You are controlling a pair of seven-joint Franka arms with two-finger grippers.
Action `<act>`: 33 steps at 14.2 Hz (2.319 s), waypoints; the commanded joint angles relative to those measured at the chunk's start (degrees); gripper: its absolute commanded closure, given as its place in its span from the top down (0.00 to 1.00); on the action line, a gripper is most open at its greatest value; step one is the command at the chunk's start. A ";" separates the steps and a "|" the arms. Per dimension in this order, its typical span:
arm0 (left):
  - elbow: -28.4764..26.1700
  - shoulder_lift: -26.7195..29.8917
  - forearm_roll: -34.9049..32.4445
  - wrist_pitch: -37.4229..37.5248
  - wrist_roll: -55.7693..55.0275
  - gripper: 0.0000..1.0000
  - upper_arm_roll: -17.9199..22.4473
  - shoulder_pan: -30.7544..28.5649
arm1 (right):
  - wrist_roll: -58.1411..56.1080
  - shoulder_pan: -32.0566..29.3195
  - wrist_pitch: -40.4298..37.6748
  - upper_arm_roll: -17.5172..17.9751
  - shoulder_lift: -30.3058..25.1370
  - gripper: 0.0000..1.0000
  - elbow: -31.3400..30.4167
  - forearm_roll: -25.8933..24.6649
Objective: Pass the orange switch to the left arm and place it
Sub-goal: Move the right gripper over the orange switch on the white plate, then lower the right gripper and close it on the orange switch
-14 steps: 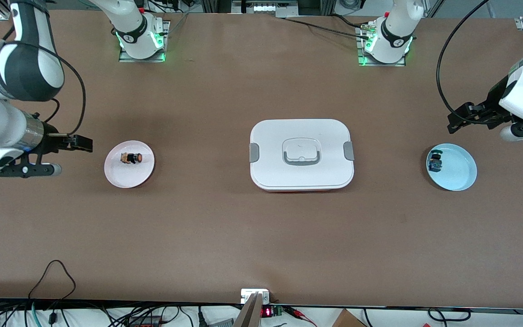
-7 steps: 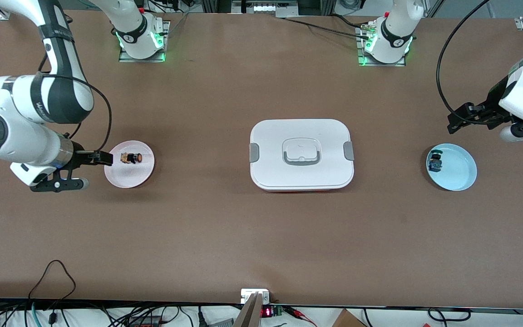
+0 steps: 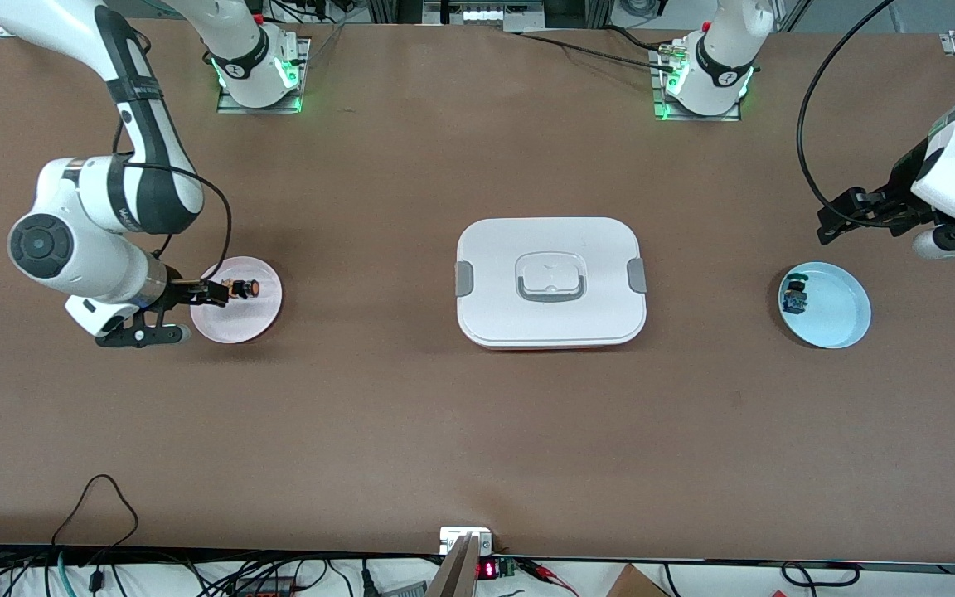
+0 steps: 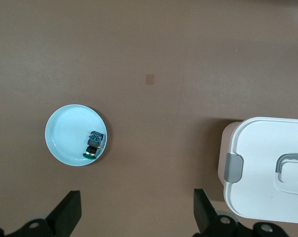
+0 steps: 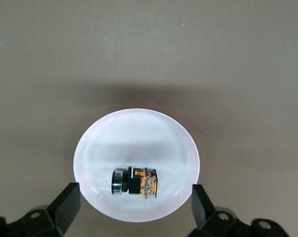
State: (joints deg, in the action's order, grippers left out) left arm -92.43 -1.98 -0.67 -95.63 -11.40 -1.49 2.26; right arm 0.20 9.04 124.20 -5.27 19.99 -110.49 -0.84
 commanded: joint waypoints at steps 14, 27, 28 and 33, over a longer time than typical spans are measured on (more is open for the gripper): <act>1.64 -0.83 -0.65 0.62 0.59 1.00 0.00 -0.24 | 0.76 0.36 10.10 0.00 4.27 1.00 -8.96 3.39; 1.64 -0.83 -0.65 0.62 0.59 1.00 0.00 -0.24 | 0.15 1.24 10.63 0.09 6.90 1.00 -10.36 3.39; 1.64 -0.83 -0.65 0.62 0.59 1.00 0.00 -0.24 | -0.11 1.24 10.63 0.09 7.17 1.00 -10.36 3.39; 1.64 -0.83 -0.65 0.62 0.59 1.00 0.00 -0.24 | -0.47 1.15 10.63 0.00 7.35 1.00 -10.28 3.30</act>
State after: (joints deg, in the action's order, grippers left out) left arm -92.43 -2.01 -0.67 -95.63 -11.40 -1.45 2.20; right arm 0.22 10.12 133.97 -5.25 27.55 -120.24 1.97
